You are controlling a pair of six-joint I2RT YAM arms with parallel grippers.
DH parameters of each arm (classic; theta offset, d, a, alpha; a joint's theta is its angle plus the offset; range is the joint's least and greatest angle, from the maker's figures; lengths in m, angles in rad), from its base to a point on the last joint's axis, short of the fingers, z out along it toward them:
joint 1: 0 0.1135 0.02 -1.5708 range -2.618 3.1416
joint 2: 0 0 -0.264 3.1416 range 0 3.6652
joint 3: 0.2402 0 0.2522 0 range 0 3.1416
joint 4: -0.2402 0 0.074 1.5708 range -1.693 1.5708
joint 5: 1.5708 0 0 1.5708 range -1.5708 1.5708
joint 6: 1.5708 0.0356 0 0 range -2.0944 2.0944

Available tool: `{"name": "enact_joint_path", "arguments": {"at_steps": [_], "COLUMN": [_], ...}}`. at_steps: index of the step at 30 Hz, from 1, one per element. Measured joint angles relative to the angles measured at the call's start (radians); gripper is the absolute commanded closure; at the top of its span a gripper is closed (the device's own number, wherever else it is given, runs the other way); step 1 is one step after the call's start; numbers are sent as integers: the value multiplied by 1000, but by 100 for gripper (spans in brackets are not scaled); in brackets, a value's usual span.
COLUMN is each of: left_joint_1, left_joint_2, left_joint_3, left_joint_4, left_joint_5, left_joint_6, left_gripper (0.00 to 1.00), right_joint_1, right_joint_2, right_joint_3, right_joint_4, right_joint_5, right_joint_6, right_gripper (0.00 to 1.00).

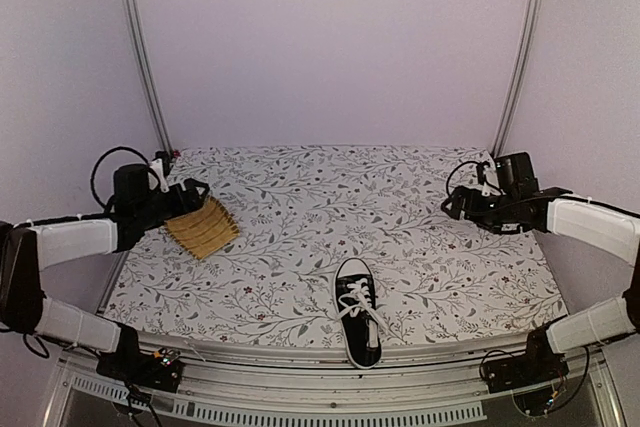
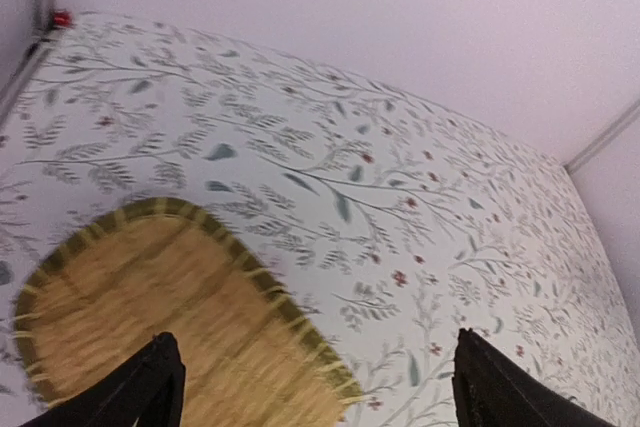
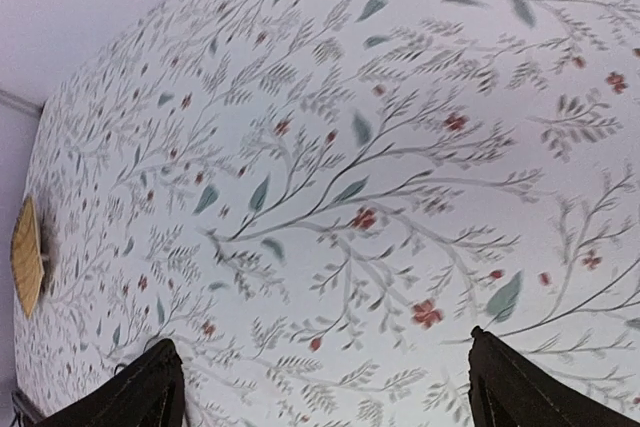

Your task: Tie the shoes

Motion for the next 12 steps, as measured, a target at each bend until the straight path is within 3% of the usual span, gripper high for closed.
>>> {"name": "enact_joint_path", "arguments": {"at_steps": [3,6,12], "left_joint_1": [166,227,231], "left_joint_2": [-150,-297,-335], "left_joint_3": [-105,-206,-356], "left_joint_4": [4,61,203], "left_joint_5": [-54,-163,-294], "left_joint_6": [19,67,150], "left_gripper": [3,3,3], "right_joint_1": [-200,-347,-383], "right_joint_2": [-44,-119,-235], "right_joint_3": [-81,-175,-375], "right_joint_4": [90,188,458], "right_joint_5": [-31,-25,114], "right_joint_6": [-40,-61,-106], "right_gripper": [1,1,1]}}
